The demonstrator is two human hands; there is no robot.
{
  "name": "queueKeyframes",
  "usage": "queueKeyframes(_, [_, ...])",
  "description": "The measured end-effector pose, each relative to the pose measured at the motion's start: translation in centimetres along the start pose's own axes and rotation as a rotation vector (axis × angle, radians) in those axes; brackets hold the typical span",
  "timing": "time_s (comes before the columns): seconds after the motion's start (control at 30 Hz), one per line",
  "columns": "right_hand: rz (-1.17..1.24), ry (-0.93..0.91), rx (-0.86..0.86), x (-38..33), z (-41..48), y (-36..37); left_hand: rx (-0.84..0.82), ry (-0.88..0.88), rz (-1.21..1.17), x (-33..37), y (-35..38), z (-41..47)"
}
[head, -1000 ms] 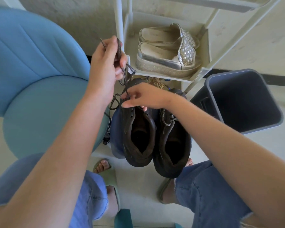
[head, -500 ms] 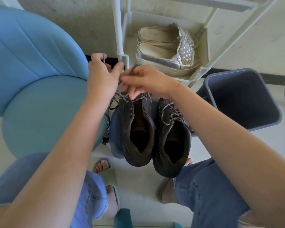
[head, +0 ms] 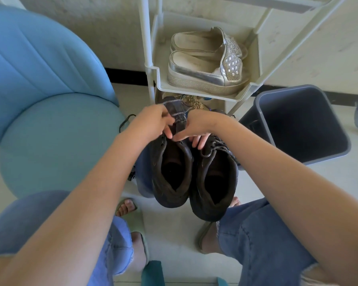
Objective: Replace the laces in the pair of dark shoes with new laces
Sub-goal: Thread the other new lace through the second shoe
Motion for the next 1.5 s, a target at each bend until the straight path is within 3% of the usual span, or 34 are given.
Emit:
queueKeyframes(0.17, [0.012, -0.058, 0.062, 0.4, -0.4, -0.5, -0.020, 0.041, 0.122, -1.2, 0.5, 0.1])
queueKeyframes(0.53, [0.345, -0.187, -0.025, 3.3, 0.4, -1.8, -0.137, 0.046, -0.011, -1.0, 1.4, 0.5])
queueKeyframes(0.8, [0.392, -0.227, -0.067, 3.4, 0.2, -1.7, -0.035, 0.136, 0.127, -1.0, 1.2, 0.2])
queueKeyframes(1.03, [0.381, -0.271, -0.014, 3.7, 0.4, -1.8, 0.111, 0.037, 0.168, -1.0, 2.1, 0.6])
queueKeyframes(1.27, [0.371, -0.269, -0.003, 3.8, 0.7, -1.9, 0.115, -0.020, 0.257, -0.8, 2.2, 0.9])
queueKeyframes(1.5, [0.338, -0.263, 0.014, 3.5, 0.4, -1.8, 0.135, 0.056, 0.338, -0.5, 2.5, 0.4])
Point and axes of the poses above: each hand's wrist, its own z-axis towards the middle knuckle, its own y-axis out of the palm, x = y × z, the point moved 2 cm from there along z, towards the middle knuckle, and after that the axes turned 12 degrees about -x, right-handed, at the moved point
